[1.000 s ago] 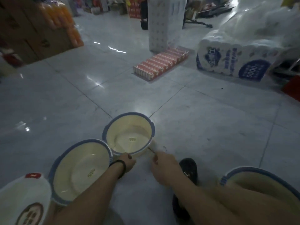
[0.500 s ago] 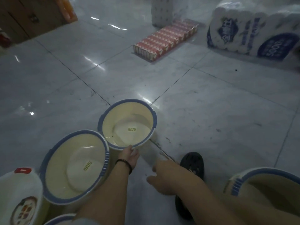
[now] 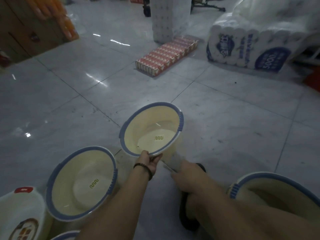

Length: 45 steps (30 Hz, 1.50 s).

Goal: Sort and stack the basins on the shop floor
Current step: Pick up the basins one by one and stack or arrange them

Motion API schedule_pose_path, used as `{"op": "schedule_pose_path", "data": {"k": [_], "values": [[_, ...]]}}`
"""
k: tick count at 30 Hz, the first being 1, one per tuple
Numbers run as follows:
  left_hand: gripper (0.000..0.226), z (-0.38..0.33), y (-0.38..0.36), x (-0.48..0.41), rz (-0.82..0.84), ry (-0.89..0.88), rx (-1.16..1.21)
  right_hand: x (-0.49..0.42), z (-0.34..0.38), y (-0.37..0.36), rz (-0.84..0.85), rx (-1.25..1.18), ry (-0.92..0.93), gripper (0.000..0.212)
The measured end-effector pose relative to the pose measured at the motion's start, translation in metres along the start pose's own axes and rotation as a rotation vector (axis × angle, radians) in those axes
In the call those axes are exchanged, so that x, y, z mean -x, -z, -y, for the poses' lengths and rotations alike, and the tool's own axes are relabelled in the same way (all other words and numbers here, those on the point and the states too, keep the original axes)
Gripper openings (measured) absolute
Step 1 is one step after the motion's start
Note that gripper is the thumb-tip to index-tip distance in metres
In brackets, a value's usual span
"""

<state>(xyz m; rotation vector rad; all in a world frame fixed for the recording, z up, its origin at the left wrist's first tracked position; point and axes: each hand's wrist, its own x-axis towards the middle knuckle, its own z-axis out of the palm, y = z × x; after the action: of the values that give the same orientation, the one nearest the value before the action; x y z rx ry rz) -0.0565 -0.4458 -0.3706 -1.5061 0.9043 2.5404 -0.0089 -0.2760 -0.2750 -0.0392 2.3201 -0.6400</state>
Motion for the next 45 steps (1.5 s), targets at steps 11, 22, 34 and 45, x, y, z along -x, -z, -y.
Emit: {"op": "schedule_pose_path", "data": {"k": [11,22,34,45], "values": [[0.037,0.065,-0.098,0.163,0.436,0.043,-0.174,0.080,-0.051,0.124,-0.608,-1.116,-0.199,0.077],[0.028,0.111,-0.165,0.295,0.589,-0.134,-0.742,0.209,-0.225,0.182,-1.191,-1.221,-0.140,0.023],[0.047,0.130,-0.171,0.252,0.580,-0.352,-1.358,0.225,-0.358,0.093,-0.980,-1.183,-0.232,0.022],[0.047,0.192,-0.117,0.206,0.354,-0.435,-1.683,0.218,-0.384,0.036,-0.904,-1.058,-0.430,0.014]]}}
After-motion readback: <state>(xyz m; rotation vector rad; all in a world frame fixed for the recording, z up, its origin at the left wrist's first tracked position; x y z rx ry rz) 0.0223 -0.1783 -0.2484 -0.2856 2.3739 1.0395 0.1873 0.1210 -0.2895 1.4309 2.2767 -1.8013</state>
